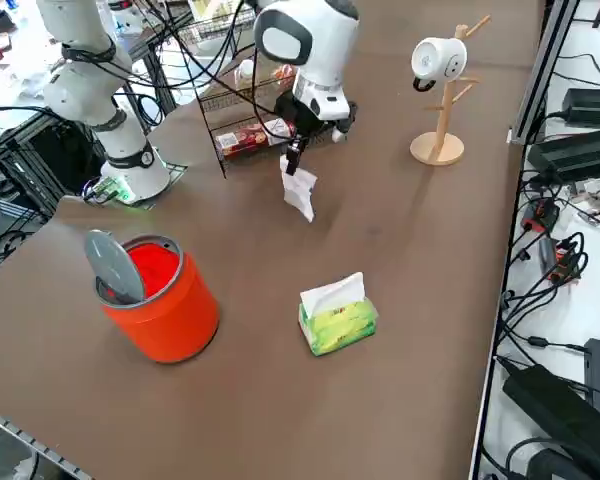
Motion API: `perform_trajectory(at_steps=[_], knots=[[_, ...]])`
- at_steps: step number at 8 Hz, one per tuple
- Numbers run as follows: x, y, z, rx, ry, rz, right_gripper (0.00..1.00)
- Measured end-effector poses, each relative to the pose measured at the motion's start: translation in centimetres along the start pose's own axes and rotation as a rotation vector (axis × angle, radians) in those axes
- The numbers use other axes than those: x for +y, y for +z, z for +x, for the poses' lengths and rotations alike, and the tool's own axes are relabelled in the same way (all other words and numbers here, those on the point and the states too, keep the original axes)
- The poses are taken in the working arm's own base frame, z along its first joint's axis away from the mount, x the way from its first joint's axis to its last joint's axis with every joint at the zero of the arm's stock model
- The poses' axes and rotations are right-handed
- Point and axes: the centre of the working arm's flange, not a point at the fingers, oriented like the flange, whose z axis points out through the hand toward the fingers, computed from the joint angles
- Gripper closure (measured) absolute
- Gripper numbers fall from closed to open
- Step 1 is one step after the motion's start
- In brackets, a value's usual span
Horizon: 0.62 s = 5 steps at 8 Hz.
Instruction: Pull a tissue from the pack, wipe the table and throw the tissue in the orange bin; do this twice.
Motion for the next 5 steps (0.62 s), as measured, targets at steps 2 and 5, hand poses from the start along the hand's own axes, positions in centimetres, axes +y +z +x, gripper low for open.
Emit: perform_trajectory(at_steps=[2,5], knots=[[1.9,-3.6,-0.7,-0.005,0.02,0.004,0.97],[8.3,-7.2,-2.9,-0.018,0.008,0.031,0.97]])
